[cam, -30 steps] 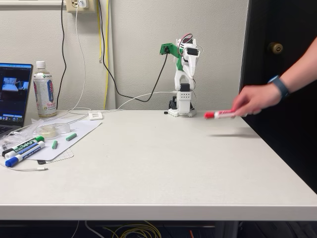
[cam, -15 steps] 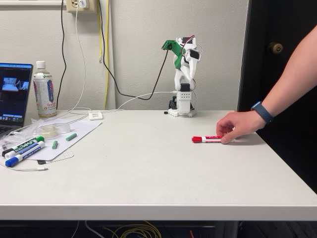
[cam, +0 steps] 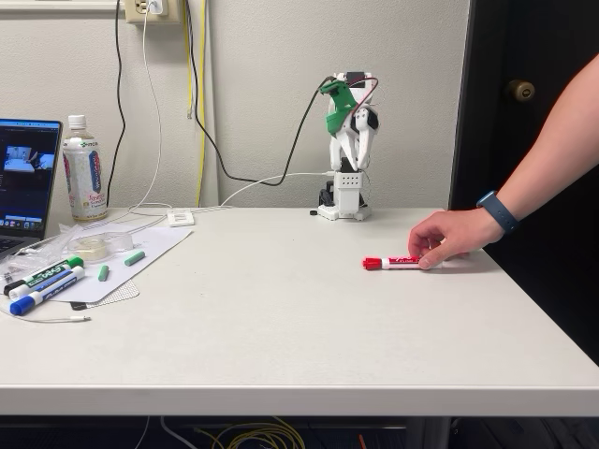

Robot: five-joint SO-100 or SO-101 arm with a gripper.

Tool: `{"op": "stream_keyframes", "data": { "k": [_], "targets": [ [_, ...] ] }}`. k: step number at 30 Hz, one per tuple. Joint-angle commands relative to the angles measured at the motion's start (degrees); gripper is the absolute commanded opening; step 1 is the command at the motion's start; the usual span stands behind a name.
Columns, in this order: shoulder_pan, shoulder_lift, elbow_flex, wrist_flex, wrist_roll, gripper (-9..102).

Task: Pick up the red marker.

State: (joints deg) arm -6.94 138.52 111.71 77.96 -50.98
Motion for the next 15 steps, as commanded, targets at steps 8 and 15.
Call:
{"op": "stream_keyframes", "data": {
  "k": [8,15],
  "targets": [
    [-0.26,-4.57,-3.34,-3.43,-4.04,1],
    [-0.35,-7.82,-3.25,-11.25,1.49,1]
  ]
}}
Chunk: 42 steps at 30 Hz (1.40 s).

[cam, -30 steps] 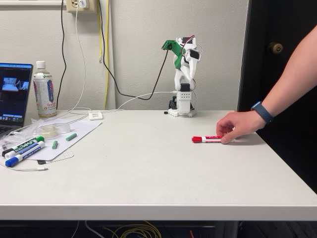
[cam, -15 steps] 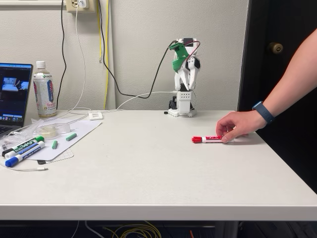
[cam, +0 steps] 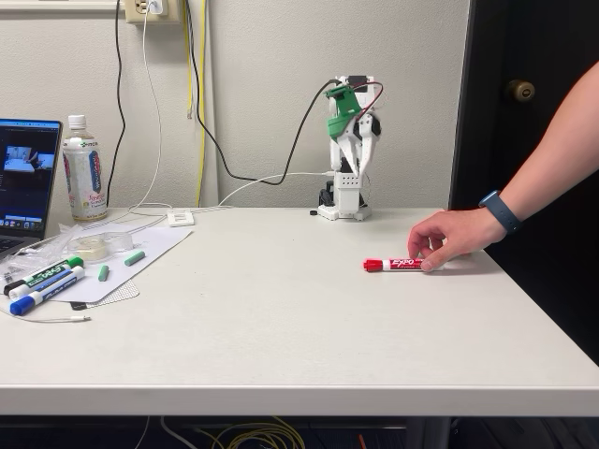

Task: Pick up the red marker.

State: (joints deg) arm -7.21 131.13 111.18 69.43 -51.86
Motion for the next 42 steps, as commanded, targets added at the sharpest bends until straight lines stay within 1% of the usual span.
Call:
{"op": "stream_keyframes", "data": {
  "k": [1,6,9,16,20,32,38,42],
  "targets": [
    [-0.09,-1.14,-2.72,-3.60,3.60,1],
    [0.18,-3.16,-2.20,-8.44,13.54,1],
    [0.18,-5.01,-2.64,-9.49,18.19,1],
    [-0.97,-11.16,-2.90,-9.58,23.64,1],
    [-2.46,-14.33,-3.52,-11.51,27.60,1],
    [-4.83,-30.41,-18.37,-8.26,35.95,1],
    [-5.19,-34.89,-22.15,-7.73,37.88,1],
    [-5.19,-38.14,-26.54,-4.75,38.76,1]
  ]
}}
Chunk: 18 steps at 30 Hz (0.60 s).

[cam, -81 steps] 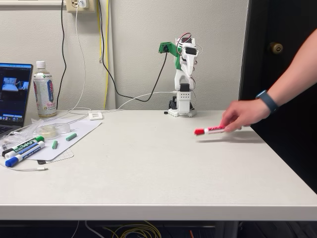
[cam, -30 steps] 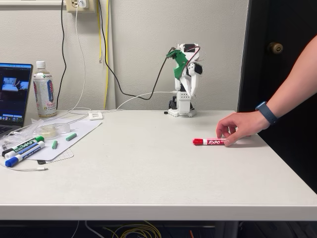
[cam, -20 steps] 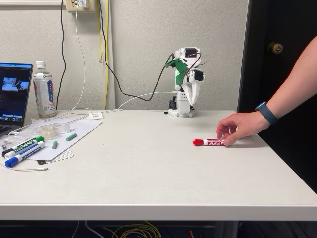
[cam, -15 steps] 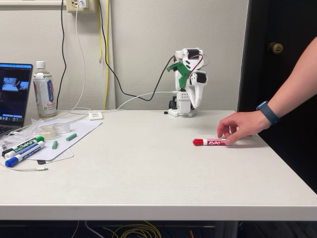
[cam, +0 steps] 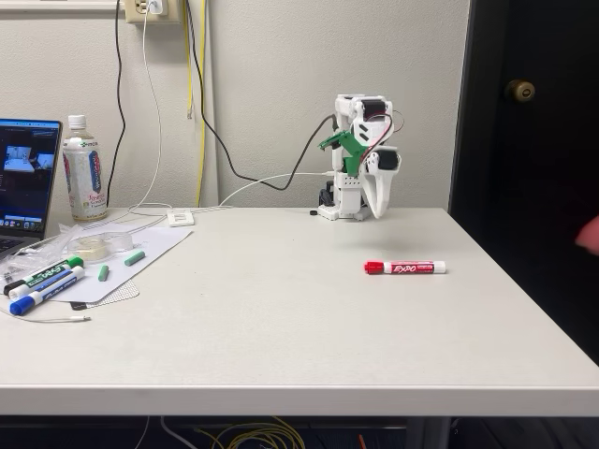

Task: Pick up the red marker.

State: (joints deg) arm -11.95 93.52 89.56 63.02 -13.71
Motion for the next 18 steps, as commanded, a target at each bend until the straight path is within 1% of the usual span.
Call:
{"op": "stream_keyframes", "data": {
  "k": [1,4,13,18],
  "targets": [
    [-0.44,-1.76,-6.42,2.55,1.49,1],
    [-0.62,-4.04,-9.14,4.66,2.29,1],
    [-1.93,-7.65,-10.81,5.19,4.04,1],
    [-2.37,-8.61,-11.16,5.71,5.19,4]
  ]
}}
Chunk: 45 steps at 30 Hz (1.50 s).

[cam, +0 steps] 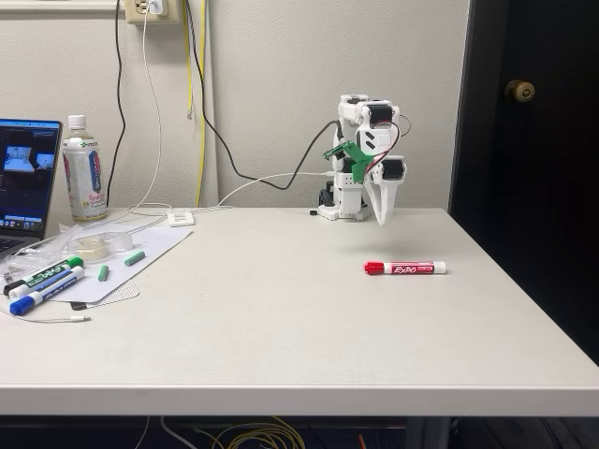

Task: Pick up the red marker.

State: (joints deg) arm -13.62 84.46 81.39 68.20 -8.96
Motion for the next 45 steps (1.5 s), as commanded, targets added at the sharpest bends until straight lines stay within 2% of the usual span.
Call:
{"op": "stream_keyframes", "data": {
  "k": [1,5,16,45],
  "targets": [
    [-0.79,0.18,-3.16,0.88,0.44,6],
    [-0.88,-0.53,-3.34,1.49,0.97,12],
    [-1.76,-7.47,-9.93,3.69,4.22,16],
    [-3.25,-18.28,-9.93,-6.06,8.96,16]
  ]
}}
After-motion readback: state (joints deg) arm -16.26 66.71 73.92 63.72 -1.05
